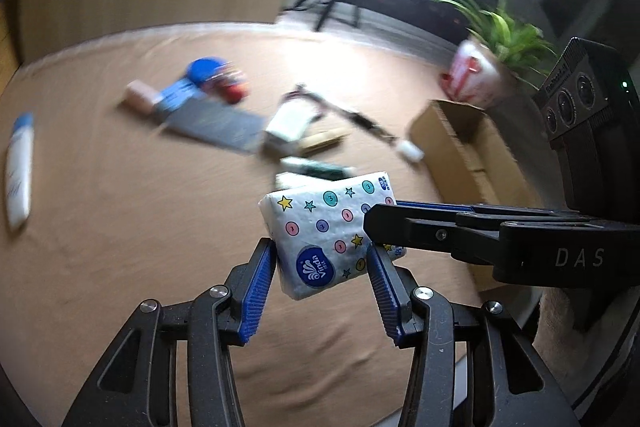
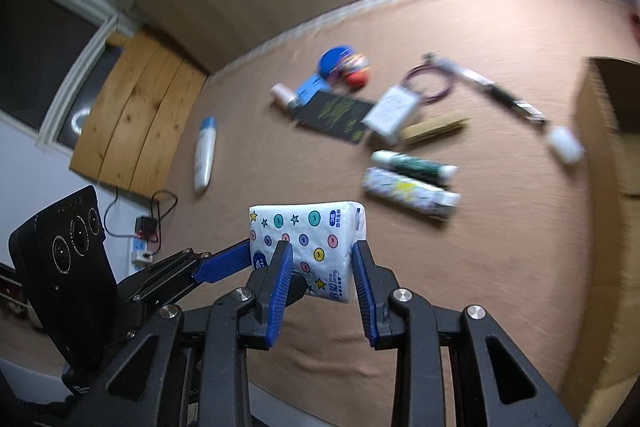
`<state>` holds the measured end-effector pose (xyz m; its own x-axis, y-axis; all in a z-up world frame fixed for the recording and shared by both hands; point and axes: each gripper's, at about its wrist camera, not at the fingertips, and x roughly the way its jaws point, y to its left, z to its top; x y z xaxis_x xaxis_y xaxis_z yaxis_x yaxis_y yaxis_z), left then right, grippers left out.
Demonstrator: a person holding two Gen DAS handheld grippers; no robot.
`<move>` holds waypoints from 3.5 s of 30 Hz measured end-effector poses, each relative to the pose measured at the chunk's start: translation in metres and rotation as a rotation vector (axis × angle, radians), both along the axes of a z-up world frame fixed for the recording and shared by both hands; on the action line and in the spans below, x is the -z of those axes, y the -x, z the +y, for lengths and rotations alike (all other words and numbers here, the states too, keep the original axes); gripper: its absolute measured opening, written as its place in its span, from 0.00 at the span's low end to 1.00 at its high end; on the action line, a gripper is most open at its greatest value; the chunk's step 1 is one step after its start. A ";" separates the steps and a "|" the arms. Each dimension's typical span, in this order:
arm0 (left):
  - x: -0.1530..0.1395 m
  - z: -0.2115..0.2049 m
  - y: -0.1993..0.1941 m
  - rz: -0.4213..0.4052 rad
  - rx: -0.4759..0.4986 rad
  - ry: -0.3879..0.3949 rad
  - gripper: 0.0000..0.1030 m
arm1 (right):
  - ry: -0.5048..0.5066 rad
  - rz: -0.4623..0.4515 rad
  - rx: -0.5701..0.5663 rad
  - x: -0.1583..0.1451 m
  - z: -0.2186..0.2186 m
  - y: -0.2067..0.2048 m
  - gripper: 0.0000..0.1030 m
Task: Organize objects
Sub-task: 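Lift the tissue pack with the right gripper and carry it over the box, then open the right gripper to drop the tissue pack into the box, then move the right gripper back and grasp the green lip balm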
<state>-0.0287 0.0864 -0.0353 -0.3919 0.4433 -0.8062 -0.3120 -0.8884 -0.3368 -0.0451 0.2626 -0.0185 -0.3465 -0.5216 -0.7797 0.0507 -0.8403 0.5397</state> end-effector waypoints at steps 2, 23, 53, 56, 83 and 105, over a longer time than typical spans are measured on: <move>-0.007 0.020 -0.001 0.014 0.042 -0.002 0.49 | -0.009 0.017 0.040 -0.007 0.017 -0.009 0.27; -0.037 0.228 -0.019 0.093 0.389 -0.045 0.49 | -0.109 0.066 0.377 -0.034 0.188 -0.087 0.27; -0.023 0.108 0.000 0.070 0.116 0.035 0.72 | -0.098 0.104 0.219 -0.035 0.128 -0.042 0.43; -0.015 0.078 0.000 0.050 0.060 0.031 0.72 | -0.063 0.088 0.164 -0.030 0.109 -0.025 0.43; 0.001 -0.064 -0.026 -0.010 -0.231 0.076 0.72 | -0.231 -0.090 -0.269 0.057 -0.032 0.105 0.42; 0.031 -0.056 -0.007 -0.066 -0.191 0.095 0.72 | -0.038 -0.187 -0.060 0.091 -0.012 0.057 0.18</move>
